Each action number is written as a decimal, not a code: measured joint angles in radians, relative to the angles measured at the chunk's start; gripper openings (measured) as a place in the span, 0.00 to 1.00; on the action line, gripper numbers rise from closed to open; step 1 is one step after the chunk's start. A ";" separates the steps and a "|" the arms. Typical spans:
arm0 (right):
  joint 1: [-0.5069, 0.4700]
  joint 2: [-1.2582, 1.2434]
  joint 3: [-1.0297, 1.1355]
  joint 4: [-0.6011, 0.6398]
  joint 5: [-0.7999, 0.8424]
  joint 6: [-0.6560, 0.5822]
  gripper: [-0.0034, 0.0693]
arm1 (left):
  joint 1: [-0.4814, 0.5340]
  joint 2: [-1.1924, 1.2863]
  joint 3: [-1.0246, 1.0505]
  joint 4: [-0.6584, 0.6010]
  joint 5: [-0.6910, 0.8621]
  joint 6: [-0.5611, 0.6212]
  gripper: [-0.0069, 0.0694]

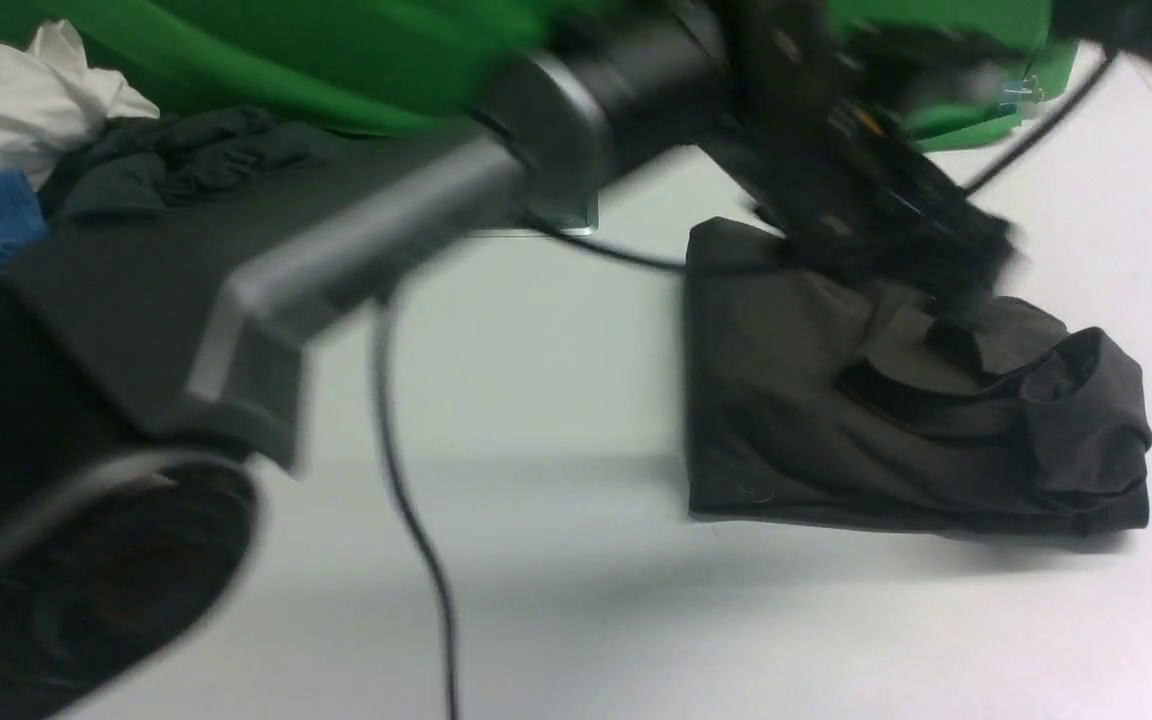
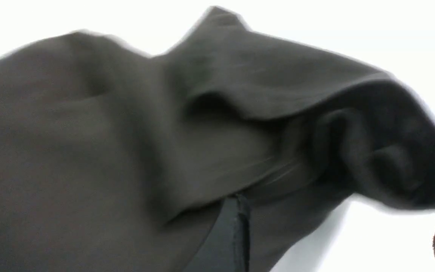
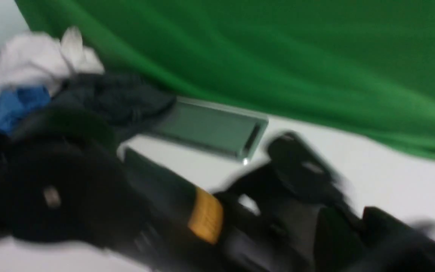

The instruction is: Fold a long-sleeved shirt on a white desktop.

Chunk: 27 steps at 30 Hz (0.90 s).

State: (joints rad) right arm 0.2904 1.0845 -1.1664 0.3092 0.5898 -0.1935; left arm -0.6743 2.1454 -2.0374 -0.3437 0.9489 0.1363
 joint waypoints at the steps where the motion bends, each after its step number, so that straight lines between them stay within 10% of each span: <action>1: 0.000 -0.017 0.000 0.000 -0.003 0.000 0.19 | 0.041 -0.016 0.000 0.039 0.080 -0.039 1.00; 9: 0.000 -0.042 0.000 0.001 0.007 -0.001 0.29 | 0.215 -0.014 0.172 0.021 0.138 -0.102 1.00; 27: 0.000 0.113 0.000 -0.001 0.055 -0.045 0.38 | 0.227 0.090 0.427 -0.545 -0.184 0.331 0.93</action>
State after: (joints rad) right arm 0.2904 1.1973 -1.1664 0.3081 0.6443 -0.2381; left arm -0.4469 2.2357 -1.6102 -0.8889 0.7650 0.4675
